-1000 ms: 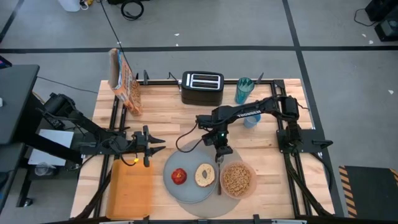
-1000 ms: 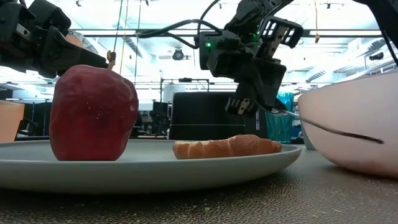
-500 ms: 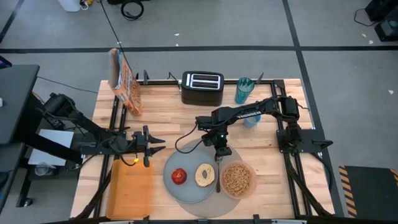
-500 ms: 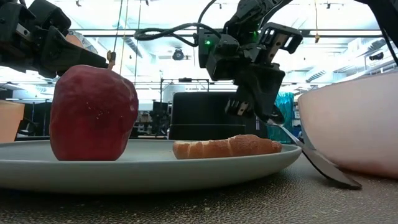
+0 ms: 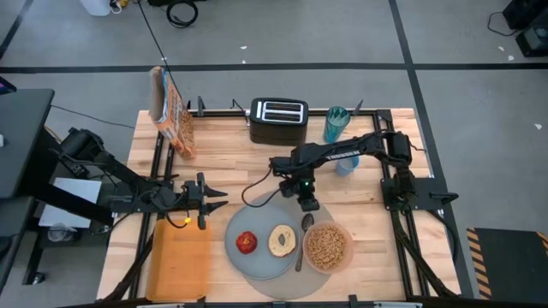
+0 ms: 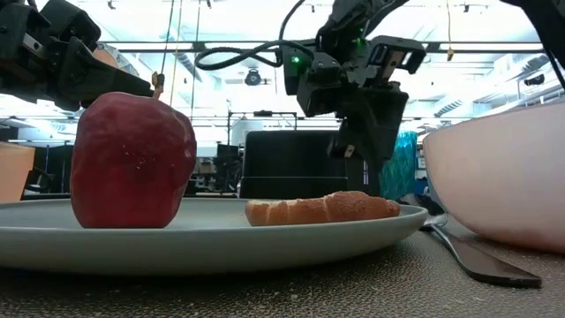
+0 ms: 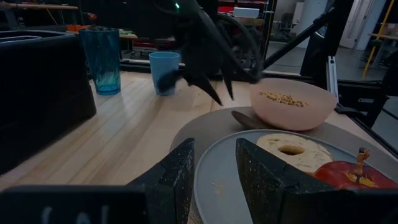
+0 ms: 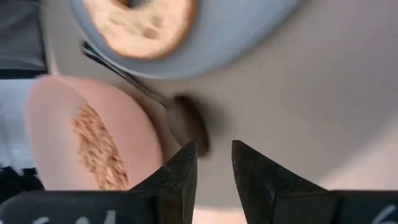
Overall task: Arrange a breakfast setting
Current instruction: Return to Home Position
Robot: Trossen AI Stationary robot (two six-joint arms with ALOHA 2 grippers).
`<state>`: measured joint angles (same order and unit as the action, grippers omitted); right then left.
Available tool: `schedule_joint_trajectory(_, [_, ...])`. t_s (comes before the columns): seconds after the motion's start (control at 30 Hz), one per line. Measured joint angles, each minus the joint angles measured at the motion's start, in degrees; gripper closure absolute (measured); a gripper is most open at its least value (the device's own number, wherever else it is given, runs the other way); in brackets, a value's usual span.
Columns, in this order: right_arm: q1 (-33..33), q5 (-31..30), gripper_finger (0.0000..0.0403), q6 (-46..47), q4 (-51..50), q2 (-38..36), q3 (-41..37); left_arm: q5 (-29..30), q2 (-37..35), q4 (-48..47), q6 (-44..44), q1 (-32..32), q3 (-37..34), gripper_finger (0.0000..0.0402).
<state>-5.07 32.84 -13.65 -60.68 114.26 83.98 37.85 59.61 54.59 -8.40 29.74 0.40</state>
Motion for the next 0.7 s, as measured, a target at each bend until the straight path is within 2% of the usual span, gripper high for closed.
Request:
schedule_joint_trajectory(0.17, [-1.59, -5.65, 0.0297, -1.77, -9.70, -2.04, 2.85, 0.00, 0.00, 0.23, 0.06, 0.00, 0.00, 0.0276])
schedule_joint_trajectory(0.23, [-2.70, -6.07, 0.0301, -1.78, -8.23, -5.26, 1.61, 0.00, 0.00, 2.45, 1.42, 0.23, 0.02, 0.0276])
schedule_joint_trajectory(0.4, [-5.20, -10.41, 0.0315, 2.40, 3.73, -18.17, -7.39, 0.56, 0.00, 4.23, 3.91, 4.06, 0.00, 0.0276])
schedule_joint_trajectory(0.7, [-2.44, -22.71, 0.0320, 11.77, 26.64, -43.87, -30.68, 10.87, 0.00, 6.19, 7.59, 9.16, -0.03, 0.0276])
